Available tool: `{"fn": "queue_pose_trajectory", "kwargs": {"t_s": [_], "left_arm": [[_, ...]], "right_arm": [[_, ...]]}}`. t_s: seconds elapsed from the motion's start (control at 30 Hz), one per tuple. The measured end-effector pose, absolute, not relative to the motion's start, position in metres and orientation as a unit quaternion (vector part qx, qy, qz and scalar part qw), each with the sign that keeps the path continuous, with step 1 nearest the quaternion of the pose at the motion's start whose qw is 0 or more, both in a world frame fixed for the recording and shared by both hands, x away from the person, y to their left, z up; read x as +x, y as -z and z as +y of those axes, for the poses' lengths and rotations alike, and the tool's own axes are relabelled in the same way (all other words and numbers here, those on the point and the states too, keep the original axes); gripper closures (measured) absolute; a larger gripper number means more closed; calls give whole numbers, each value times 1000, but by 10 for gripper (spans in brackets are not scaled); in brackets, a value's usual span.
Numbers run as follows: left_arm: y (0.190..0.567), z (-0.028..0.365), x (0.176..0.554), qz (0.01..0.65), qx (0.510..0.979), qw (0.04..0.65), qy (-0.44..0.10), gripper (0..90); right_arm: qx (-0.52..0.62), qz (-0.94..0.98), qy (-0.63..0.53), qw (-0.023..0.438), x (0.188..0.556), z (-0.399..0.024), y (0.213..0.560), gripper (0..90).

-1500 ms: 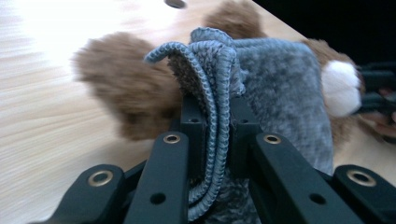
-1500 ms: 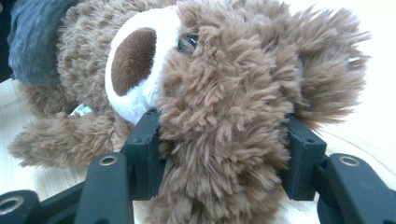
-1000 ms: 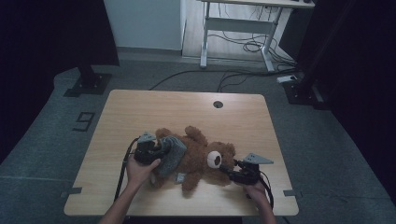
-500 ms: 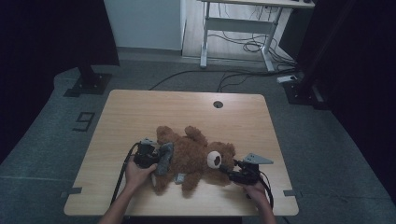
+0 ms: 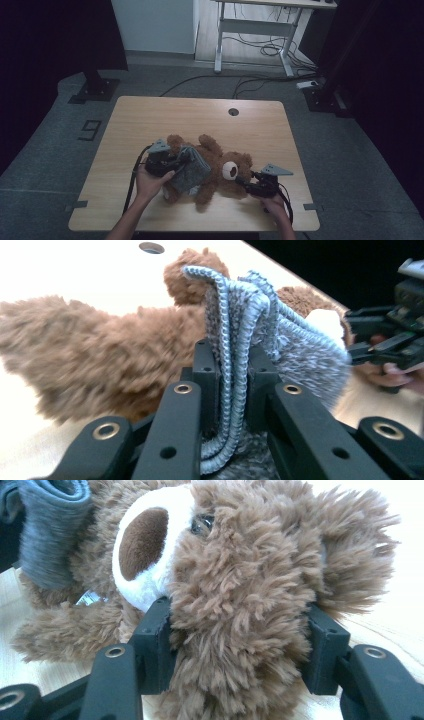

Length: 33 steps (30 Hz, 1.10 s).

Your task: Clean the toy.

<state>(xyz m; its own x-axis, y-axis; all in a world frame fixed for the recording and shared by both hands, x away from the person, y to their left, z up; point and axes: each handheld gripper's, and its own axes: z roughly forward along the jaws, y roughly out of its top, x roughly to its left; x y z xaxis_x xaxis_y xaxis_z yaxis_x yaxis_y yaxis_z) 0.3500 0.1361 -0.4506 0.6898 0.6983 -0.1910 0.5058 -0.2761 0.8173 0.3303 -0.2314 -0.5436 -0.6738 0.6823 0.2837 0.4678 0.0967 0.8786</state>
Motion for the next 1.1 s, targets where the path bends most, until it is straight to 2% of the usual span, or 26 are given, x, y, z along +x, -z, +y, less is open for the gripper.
{"fn": "queue_pose_trajectory", "kwargs": {"t_s": [0.1, 0.2, 0.27, 0.37, 0.5, 0.63, 1.0, 1.1], "left_arm": [[457, 135, 359, 399, 790, 458, -85, 794], [474, 148, 368, 431, 776, 459, -35, 797], [483, 154, 370, 443, 771, 457, -20, 800], [494, 162, 372, 464, 775, 427, -35, 800], [509, 169, 376, 483, 771, 415, -23, 800], [522, 165, 378, 494, 788, 366, -26, 801], [533, 188, 362, 489, 796, 357, -6, 784], [533, 195, 356, 489, 797, 354, -17, 784]], "right_arm": [[391, 734, -546, 98, 330, -232, 544, 414], [390, 734, -547, 98, 330, -231, 544, 414], [388, 736, -546, 99, 330, -231, 544, 413], [390, 736, -545, 100, 330, -230, 543, 413], [391, 735, -544, 99, 330, -229, 542, 413], [391, 735, -545, 98, 330, -230, 543, 413], [390, 739, -541, 101, 329, -230, 542, 414], [389, 738, -541, 100, 329, -230, 543, 414]]}}
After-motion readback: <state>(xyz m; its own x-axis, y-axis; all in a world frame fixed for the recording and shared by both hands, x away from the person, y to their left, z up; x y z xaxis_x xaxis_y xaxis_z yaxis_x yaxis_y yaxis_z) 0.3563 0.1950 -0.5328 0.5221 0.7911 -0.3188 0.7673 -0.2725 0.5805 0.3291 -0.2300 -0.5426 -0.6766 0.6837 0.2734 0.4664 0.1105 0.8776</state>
